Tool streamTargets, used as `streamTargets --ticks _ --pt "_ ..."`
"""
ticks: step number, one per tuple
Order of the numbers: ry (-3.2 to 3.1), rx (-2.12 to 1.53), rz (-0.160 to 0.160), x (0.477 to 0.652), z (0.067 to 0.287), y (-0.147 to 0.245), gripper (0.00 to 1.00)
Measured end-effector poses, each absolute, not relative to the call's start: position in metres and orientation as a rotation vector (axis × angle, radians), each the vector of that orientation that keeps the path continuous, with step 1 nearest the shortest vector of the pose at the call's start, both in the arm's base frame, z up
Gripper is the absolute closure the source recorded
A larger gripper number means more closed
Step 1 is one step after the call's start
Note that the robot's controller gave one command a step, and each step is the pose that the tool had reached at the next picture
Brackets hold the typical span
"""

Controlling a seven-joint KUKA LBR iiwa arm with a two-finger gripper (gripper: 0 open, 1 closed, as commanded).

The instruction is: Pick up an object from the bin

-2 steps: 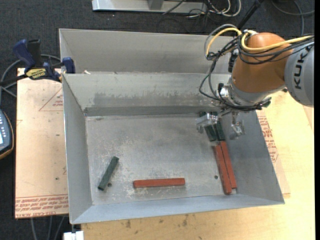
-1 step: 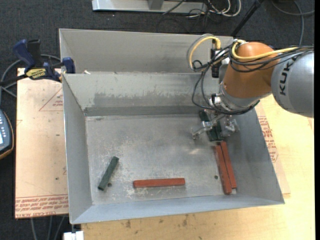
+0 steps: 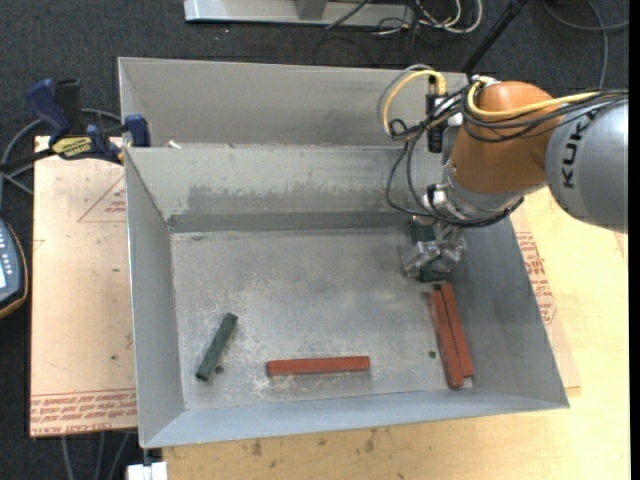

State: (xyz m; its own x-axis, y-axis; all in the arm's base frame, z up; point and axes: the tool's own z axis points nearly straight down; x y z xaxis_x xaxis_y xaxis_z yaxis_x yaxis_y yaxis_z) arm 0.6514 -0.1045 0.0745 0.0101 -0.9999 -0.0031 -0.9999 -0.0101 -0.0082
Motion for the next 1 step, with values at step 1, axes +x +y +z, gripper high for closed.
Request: streamTargets --ticks 1 --pt "2.24 -2.191 -0.01 0.6331 0.2391 -0.0818 1.0"
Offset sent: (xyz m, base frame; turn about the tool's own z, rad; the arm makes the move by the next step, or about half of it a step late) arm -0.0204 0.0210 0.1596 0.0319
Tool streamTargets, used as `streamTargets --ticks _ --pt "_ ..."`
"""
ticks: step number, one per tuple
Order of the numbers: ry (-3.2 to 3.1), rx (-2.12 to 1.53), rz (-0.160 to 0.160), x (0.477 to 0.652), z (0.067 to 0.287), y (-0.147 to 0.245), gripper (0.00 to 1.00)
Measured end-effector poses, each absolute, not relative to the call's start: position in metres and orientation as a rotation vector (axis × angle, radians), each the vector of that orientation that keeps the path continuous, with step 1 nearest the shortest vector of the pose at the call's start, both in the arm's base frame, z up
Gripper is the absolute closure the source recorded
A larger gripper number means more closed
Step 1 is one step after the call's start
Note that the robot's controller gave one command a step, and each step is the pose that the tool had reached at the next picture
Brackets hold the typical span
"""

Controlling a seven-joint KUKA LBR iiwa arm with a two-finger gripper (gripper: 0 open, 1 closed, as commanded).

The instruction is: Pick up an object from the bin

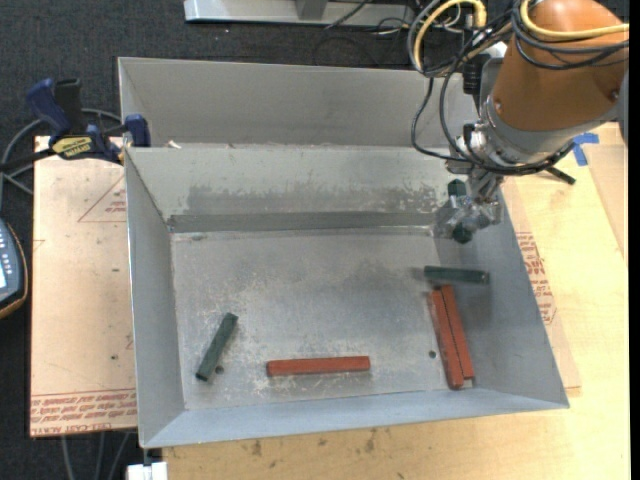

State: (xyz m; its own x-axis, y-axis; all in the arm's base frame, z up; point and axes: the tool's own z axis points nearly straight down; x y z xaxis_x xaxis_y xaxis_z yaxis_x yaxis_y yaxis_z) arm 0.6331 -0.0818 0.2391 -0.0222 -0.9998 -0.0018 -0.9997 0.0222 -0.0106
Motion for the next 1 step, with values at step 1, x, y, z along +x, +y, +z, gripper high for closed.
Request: streamTargets --ticks 1 --pt "2.229 -2.21 0.005 0.6375 0.2143 -0.0581 1.0"
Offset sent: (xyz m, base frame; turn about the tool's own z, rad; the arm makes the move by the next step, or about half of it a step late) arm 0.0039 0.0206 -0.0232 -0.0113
